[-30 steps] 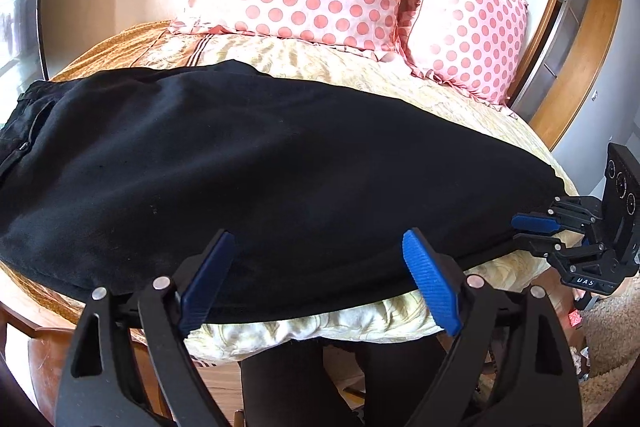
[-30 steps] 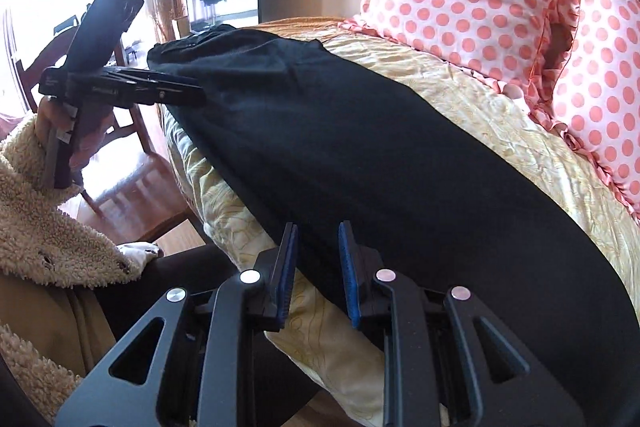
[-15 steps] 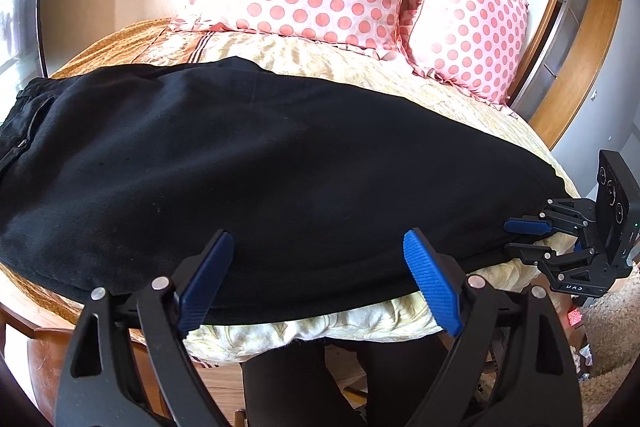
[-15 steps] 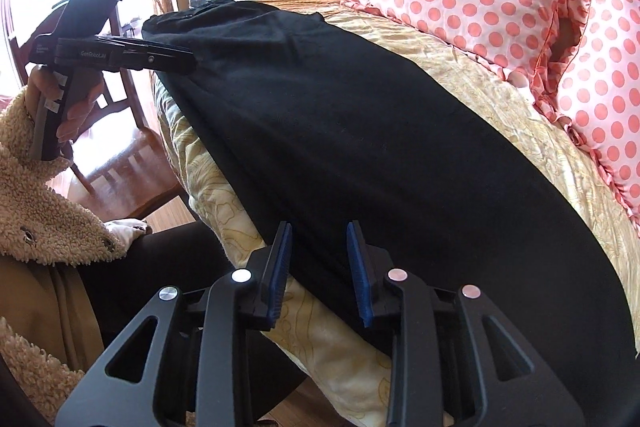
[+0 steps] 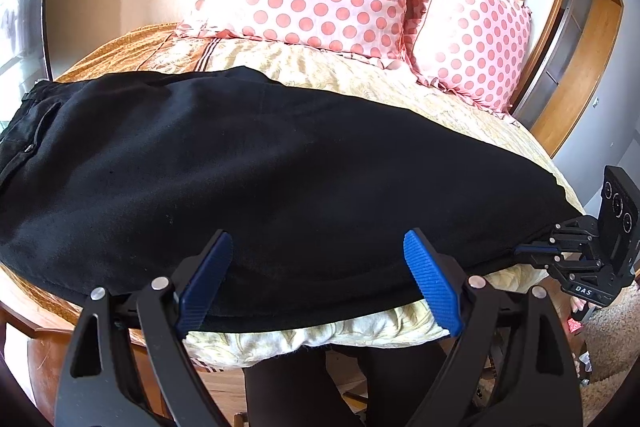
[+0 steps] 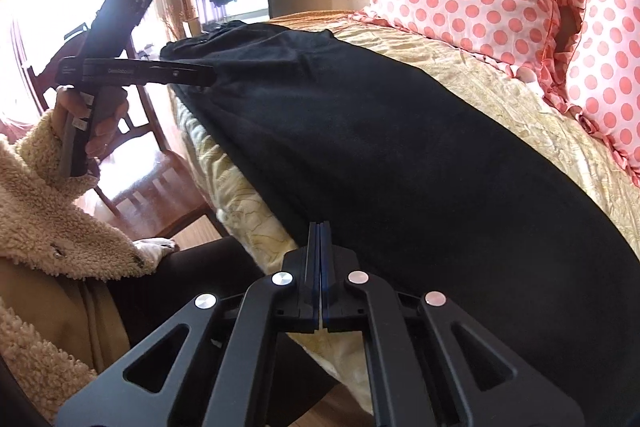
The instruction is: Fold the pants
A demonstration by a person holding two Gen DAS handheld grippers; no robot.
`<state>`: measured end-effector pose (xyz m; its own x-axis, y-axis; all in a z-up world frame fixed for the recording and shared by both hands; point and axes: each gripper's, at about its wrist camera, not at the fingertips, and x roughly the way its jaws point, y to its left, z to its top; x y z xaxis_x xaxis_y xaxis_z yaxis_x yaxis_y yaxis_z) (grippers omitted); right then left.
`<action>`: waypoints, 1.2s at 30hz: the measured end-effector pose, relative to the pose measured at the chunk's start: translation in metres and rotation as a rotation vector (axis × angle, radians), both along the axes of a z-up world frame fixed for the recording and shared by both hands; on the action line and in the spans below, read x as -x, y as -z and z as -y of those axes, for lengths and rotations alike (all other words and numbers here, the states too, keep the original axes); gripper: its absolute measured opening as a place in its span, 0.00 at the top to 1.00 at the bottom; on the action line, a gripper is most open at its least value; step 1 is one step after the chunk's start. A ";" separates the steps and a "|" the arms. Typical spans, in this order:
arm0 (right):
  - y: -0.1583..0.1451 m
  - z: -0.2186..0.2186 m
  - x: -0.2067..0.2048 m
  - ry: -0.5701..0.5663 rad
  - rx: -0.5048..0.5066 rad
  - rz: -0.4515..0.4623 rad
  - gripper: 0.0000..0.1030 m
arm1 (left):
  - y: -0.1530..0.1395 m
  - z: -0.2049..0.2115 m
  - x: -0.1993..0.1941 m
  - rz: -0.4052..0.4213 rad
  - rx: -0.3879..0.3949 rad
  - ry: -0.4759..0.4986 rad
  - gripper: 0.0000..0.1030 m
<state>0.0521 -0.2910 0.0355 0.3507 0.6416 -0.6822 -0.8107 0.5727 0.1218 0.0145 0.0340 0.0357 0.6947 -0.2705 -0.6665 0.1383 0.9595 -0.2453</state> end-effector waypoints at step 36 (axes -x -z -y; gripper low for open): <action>-0.019 -0.257 -0.212 -0.089 0.105 -0.104 0.73 | 0.022 -0.018 0.012 0.053 0.069 0.052 0.12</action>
<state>0.2645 -0.0345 0.0546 0.2194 0.5899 -0.7771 -0.8449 0.5132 0.1509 0.0022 0.0516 0.0140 0.7124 -0.3511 -0.6076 0.2018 0.9318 -0.3018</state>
